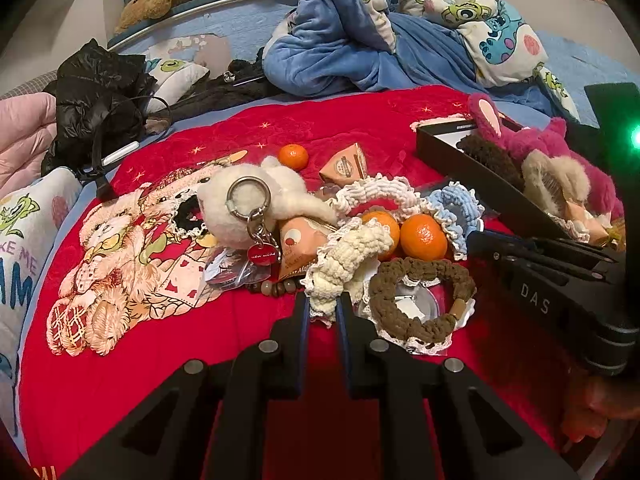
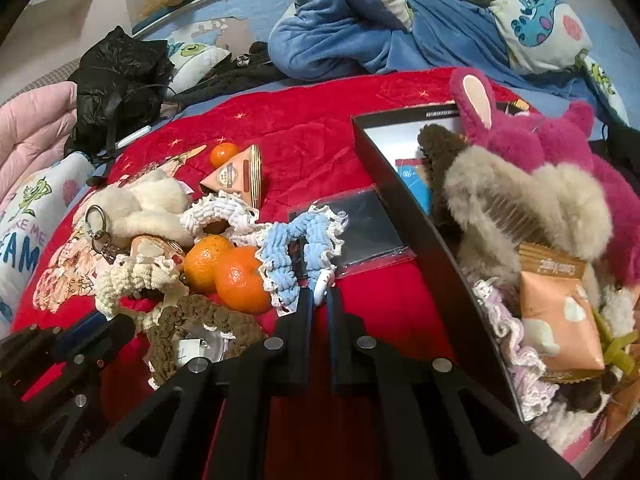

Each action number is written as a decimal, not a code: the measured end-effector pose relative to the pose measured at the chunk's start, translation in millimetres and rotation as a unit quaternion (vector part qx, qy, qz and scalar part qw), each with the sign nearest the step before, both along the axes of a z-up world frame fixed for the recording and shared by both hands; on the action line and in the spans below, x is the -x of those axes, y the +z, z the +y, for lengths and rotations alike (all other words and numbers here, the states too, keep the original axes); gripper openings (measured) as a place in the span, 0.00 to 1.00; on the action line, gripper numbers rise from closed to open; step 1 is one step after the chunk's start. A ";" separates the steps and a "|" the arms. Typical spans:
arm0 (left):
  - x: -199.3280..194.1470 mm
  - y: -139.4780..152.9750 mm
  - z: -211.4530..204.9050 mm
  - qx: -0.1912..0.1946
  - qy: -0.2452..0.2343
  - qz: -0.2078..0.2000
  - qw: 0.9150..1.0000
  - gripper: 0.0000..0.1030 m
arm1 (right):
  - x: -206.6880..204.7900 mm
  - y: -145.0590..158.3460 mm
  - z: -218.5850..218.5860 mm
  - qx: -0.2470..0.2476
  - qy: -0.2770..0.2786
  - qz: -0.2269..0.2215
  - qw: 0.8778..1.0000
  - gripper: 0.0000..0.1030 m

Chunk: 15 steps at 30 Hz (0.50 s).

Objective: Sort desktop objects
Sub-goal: 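Grasp the blue crochet scrunchie with the right gripper and lift it, then grasp the cream rope scrunchie with the left gripper and lift it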

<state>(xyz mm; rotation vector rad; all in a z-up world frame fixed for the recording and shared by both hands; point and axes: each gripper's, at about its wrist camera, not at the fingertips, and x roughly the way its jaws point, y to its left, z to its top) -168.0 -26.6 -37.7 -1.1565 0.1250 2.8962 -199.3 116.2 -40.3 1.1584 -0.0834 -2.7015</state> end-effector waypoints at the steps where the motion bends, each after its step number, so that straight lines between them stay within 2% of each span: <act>1: -0.4 0.8 -0.2 -0.001 0.000 0.001 1.000 0.13 | -0.6 1.1 -0.4 -0.002 0.001 0.002 1.000 0.06; 11: -10.0 18.3 -2.1 -0.004 0.008 0.020 1.000 0.13 | -8.7 14.5 1.4 -0.010 0.002 0.019 1.000 0.06; 15: -15.0 28.6 -0.7 -0.008 0.007 0.034 0.999 0.13 | -16.3 28.9 -2.4 -0.017 0.006 0.040 0.999 0.06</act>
